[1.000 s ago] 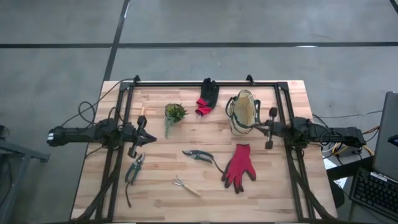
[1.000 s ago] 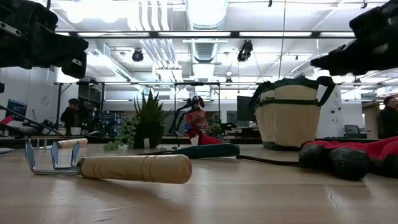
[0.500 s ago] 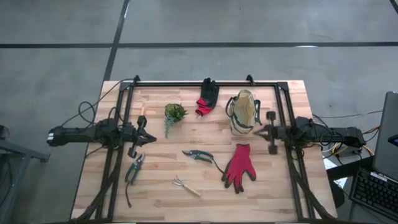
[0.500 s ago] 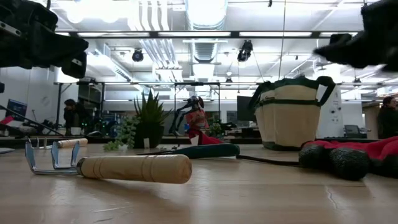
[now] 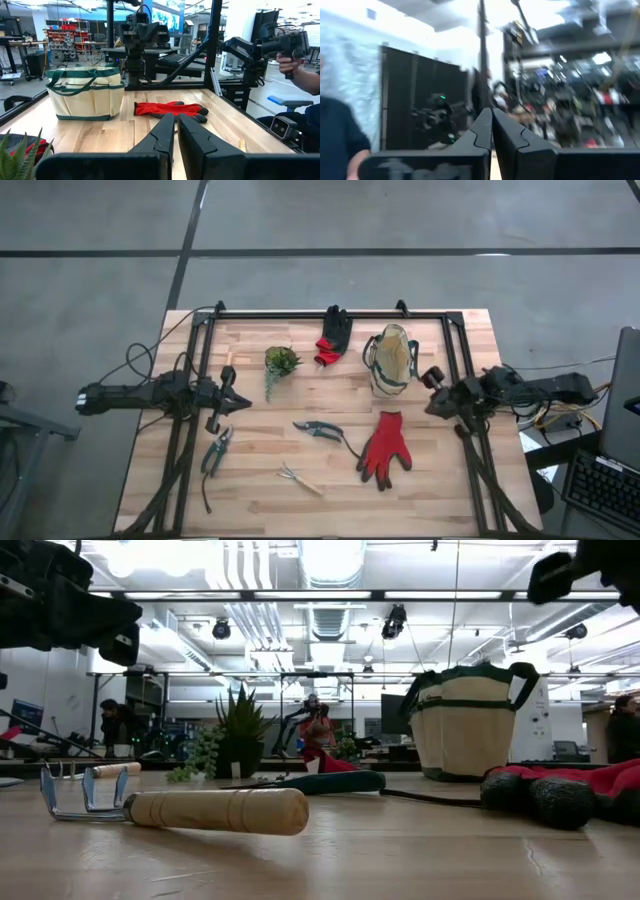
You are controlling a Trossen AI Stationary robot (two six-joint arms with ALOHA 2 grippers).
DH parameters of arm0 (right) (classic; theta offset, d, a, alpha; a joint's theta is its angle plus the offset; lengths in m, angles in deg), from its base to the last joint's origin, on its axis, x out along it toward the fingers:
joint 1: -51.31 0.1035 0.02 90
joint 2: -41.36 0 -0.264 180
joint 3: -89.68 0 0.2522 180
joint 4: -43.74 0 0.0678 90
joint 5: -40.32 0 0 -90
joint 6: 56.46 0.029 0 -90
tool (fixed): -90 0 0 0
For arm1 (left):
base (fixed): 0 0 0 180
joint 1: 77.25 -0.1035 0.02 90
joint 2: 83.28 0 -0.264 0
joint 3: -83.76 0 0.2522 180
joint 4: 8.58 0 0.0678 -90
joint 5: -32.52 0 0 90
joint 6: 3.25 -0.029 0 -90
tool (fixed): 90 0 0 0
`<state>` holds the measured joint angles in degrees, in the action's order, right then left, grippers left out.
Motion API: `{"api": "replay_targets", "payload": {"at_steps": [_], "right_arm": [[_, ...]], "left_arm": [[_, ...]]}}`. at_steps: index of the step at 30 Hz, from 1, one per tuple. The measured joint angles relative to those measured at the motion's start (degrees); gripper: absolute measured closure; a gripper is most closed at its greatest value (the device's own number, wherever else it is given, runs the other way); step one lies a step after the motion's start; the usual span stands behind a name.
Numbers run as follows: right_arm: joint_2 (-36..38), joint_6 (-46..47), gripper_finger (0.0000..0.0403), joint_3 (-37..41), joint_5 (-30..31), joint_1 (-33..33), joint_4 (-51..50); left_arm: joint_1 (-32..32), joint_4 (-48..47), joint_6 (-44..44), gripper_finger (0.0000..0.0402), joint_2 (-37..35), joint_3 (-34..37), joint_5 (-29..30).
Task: Pick & Place Garden tools in Gardening bag
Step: Put the right green shear scissors into the gardening bag
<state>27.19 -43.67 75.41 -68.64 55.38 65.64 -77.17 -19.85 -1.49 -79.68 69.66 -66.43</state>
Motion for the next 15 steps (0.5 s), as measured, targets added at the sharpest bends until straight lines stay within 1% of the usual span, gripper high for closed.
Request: {"api": "replay_targets", "payload": {"at_steps": [2,5,6,8,10,12,15], "right_arm": [[-4.6,0.9,0.0394,0.0,4.5,2.3,1.6],[-13.1,8.6,0.0394,0.0,9.7,5.7,9.3],[-15.8,9.7,0.0394,0.0,10.6,6.5,11.7],[-21.7,9.9,0.0394,0.0,11.4,7.9,16.0],[-26.8,8.3,0.0394,-0.9,11.5,8.5,17.7],[-31.6,7.1,0.0394,-3.4,11.6,9.1,17.8],[-39.3,11.4,0.0394,-8.9,10.9,11.2,15.0]], "left_arm": [[0.0,0.0,0.0,0.0374,0.0,0.0,0.0],[0.0,0.0,0.0,0.0374,0.0,0.0,0.0],[0.0,0.0,0.0,0.0374,0.0,0.0,0.0],[0.0,0.0,0.0,0.0374,0.0,0.0,0.0],[0.0,0.0,0.0,0.0374,0.0,0.0,0.0],[0.0,0.0,0.0,0.0374,0.0,0.0,0.0],[0.0,0.0,0.0,0.0374,0.0,0.0,0.0]]}}
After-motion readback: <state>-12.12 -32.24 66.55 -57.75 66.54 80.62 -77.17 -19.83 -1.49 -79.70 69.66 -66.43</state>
